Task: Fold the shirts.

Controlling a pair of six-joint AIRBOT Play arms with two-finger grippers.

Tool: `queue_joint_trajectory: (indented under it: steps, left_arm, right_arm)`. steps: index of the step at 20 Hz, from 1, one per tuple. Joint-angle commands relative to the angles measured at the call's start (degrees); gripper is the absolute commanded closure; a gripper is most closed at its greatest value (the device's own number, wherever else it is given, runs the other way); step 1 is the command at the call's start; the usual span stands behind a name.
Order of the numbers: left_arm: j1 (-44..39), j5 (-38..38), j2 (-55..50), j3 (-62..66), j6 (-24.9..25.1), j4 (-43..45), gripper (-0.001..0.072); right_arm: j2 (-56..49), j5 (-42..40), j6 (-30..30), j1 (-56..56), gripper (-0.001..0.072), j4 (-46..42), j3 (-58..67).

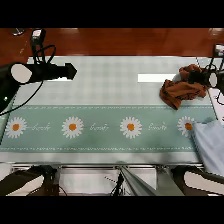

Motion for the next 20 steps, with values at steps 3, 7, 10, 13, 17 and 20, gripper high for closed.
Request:
queue_joint_trajectory:
  steps: [3,7,10,13,17,20]
  left_arm:
    - [0.0,0.8,-3.6,0.0,0.0,0.0,0.0007]
    - [0.1,-8.2,-2.8,0.0,0.0,0.1,0.0007]
    - [1.1,-23.9,-2.6,0.0,2.8,0.5,0.0007]
    - [5.8,-33.6,0.8,-1.5,4.3,0.4,0.0007]
    - [14.5,-30.2,12.9,-13.7,4.9,-6.7,0.0007]
    - [16.5,-28.5,23.1,-22.6,10.5,-19.0,0.0008]
  right_arm:
    - [-8.0,-0.9,-8.0,-5.2,0.0094,16.4,0.0]
    - [-11.1,4.6,-13.4,-5.0,0.0443,26.4,2.3]
    - [-10.6,13.0,-18.0,-4.9,0.0688,30.3,7.7]
    - [-4.3,17.1,-25.0,-3.1,0.0689,33.4,18.4]
    - [9.9,14.2,-25.0,2.7,0.0689,33.3,28.4]
    - [17.9,10.5,-26.8,7.5,0.0689,33.2,35.0]
